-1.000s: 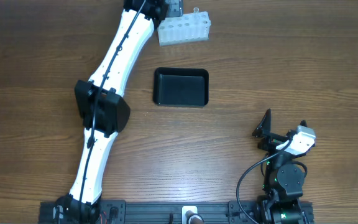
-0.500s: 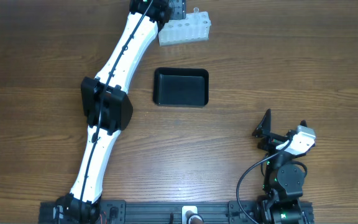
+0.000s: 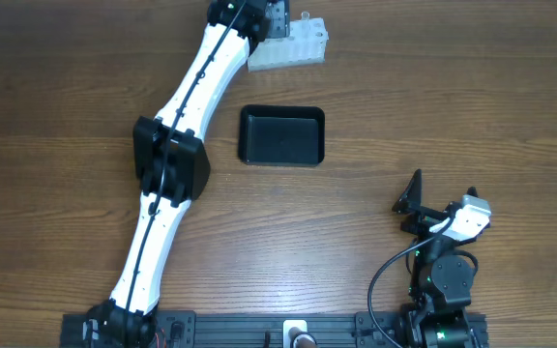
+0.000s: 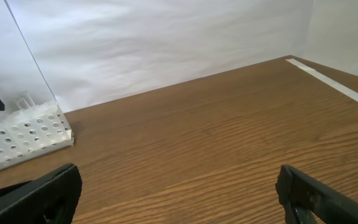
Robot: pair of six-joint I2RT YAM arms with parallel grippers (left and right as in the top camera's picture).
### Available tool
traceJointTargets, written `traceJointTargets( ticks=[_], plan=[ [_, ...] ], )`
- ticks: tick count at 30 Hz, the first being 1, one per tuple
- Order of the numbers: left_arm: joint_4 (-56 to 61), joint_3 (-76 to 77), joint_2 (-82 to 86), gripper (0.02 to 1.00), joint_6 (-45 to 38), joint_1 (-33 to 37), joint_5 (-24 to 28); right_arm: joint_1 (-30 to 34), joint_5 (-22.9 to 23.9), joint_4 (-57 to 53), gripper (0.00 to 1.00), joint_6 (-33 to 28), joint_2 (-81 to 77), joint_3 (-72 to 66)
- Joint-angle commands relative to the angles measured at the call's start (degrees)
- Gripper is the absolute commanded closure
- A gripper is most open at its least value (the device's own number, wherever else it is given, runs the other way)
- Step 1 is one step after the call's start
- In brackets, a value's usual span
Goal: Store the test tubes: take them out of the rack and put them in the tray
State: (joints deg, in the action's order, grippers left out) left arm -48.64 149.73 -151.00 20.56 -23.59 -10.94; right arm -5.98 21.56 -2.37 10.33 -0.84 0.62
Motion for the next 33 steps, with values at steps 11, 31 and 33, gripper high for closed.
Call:
traceJointTargets(
  ticks=[11,31,33],
  plan=[
    [0.04,0.28,-0.42,0.904,-1.05,0.20,1.05,0.33,-0.09,-0.20,0.009,-0.09,0.57,-0.31],
    [0.00,2.80,1.05,0.965,-1.07,-0.79,0.31,0.33,-0.09,-0.20,0.007,-0.09,0.57,-0.31],
    [0.00,3.43,1.64,0.967,-1.09,-0.79,-0.33,0.33,-0.09,-0.20,0.009,-0.09,0.57,-0.33]
  ],
)
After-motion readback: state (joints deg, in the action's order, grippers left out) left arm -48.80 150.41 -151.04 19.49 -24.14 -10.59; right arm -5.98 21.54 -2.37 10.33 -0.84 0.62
